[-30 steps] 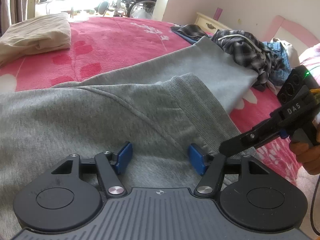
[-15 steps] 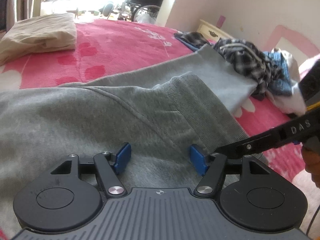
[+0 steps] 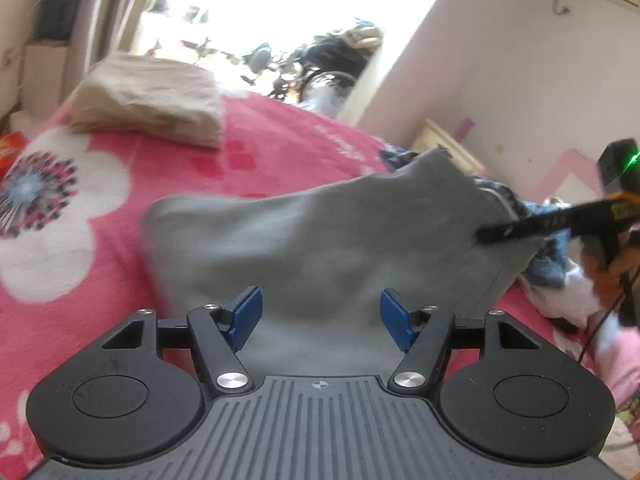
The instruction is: Fold clothes
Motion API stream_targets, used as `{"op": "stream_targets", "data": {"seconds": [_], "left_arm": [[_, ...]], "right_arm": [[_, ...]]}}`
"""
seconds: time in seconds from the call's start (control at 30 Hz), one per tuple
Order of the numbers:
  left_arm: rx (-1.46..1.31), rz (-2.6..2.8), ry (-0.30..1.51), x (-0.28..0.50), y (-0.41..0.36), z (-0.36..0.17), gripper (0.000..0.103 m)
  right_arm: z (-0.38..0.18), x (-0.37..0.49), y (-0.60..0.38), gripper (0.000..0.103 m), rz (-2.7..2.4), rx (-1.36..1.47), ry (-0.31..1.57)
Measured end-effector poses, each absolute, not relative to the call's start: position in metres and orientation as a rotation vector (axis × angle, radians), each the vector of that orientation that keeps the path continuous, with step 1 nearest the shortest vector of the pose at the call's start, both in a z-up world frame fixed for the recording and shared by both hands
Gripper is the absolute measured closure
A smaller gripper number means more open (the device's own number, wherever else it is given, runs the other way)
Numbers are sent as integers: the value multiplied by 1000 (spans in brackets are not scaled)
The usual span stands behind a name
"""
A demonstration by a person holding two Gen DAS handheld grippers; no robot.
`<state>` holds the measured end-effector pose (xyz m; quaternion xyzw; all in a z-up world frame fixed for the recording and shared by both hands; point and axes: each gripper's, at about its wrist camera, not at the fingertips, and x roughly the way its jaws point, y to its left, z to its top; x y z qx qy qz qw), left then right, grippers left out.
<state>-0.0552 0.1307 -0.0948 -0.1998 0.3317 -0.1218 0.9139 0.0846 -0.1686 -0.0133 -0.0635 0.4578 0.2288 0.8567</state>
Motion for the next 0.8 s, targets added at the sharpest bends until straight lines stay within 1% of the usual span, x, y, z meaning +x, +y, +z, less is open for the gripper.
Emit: {"op": "stream_targets", "data": {"seconds": [0.17, 0.3, 0.5, 0.8], "left_arm": [[-381, -211, 735, -48, 125, -119, 38], [-362, -193, 753, -38, 117, -127, 38], [-378, -212, 787, -13, 104, -136, 38], [-406, -281, 824, 19, 82, -142, 38]], "right_arm": [[-9, 115, -183, 83, 381, -264, 940], [-12, 136, -191, 83, 300, -377, 915], [-26, 165, -212, 83, 214, -441, 905], [-35, 203, -245, 83, 140, -464, 904]]}}
